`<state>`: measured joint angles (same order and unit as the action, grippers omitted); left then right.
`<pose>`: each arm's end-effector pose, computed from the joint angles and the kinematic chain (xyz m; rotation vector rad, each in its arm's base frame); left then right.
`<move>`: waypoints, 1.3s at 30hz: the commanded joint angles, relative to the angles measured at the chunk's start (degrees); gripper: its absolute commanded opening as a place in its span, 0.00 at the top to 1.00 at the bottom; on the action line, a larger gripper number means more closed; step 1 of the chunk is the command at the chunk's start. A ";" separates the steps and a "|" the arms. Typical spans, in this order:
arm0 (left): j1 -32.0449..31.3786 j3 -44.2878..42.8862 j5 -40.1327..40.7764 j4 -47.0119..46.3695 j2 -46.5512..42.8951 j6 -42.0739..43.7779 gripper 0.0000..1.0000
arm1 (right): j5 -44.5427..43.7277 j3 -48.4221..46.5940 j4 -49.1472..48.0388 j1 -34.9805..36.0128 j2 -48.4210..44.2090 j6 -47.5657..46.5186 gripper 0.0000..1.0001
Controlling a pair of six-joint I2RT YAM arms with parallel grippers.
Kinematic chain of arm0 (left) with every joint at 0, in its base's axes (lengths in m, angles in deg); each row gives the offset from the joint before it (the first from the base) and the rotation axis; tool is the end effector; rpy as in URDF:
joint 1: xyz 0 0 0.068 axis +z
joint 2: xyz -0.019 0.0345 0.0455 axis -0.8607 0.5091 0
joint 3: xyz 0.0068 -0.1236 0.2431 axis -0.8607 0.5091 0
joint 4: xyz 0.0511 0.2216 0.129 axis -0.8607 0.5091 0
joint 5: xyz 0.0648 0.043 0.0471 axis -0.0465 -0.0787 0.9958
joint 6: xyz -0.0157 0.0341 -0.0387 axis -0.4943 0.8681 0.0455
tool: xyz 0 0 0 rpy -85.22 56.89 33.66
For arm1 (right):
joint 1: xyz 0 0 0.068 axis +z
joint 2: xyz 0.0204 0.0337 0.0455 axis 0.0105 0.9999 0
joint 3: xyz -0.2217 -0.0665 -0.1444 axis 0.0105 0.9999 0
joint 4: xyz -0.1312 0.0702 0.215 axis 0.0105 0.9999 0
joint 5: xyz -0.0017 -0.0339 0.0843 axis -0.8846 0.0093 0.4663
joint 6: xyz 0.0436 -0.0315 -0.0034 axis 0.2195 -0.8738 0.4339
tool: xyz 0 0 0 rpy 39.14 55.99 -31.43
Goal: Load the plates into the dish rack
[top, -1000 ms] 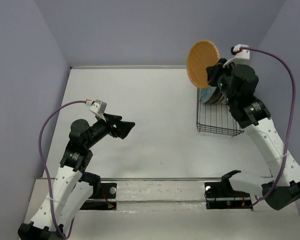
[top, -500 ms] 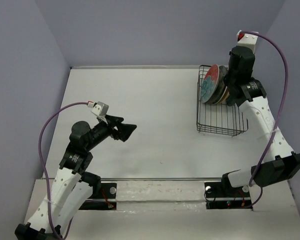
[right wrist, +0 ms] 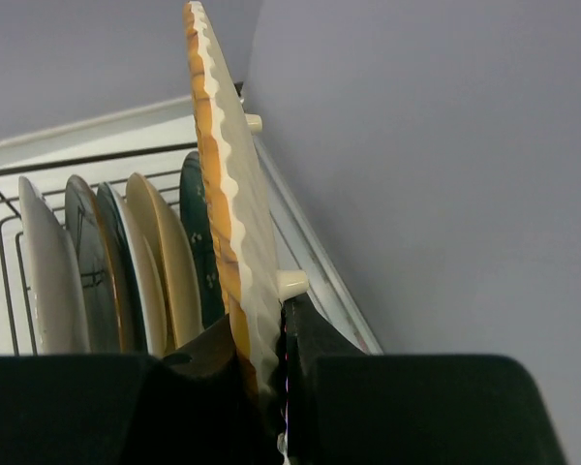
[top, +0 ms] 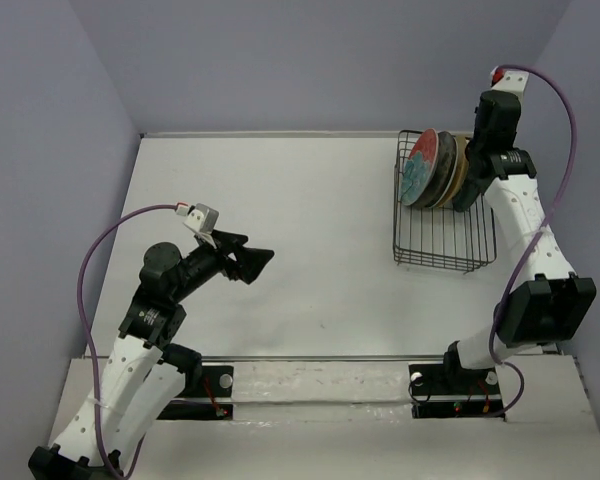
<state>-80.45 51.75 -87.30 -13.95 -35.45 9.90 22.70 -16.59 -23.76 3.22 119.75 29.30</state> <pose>0.1295 -0.0672 0.3202 0.4265 1.5388 -0.9032 0.3419 -0.0063 0.4264 0.3122 1.8305 -0.6629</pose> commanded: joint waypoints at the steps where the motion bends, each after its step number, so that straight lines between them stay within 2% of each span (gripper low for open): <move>1: -0.65 -2.60 -0.20 -0.97 -0.48 0.99 0.01 | 4.53 -0.03 -4.40 -1.12 0.42 2.15 0.93; 17: -1.53 -2.86 0.77 -0.27 -0.39 1.52 0.01 | 2.95 3.22 -4.93 -2.79 6.67 4.00 0.93; 39: -1.79 -2.95 1.38 0.00 -0.22 1.96 0.01 | 7.70 12.44 -9.23 -6.48 10.27 11.64 0.93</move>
<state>-81.90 51.54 -85.79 -12.64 -35.39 10.66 30.39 -4.99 -26.85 -2.12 130.50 38.87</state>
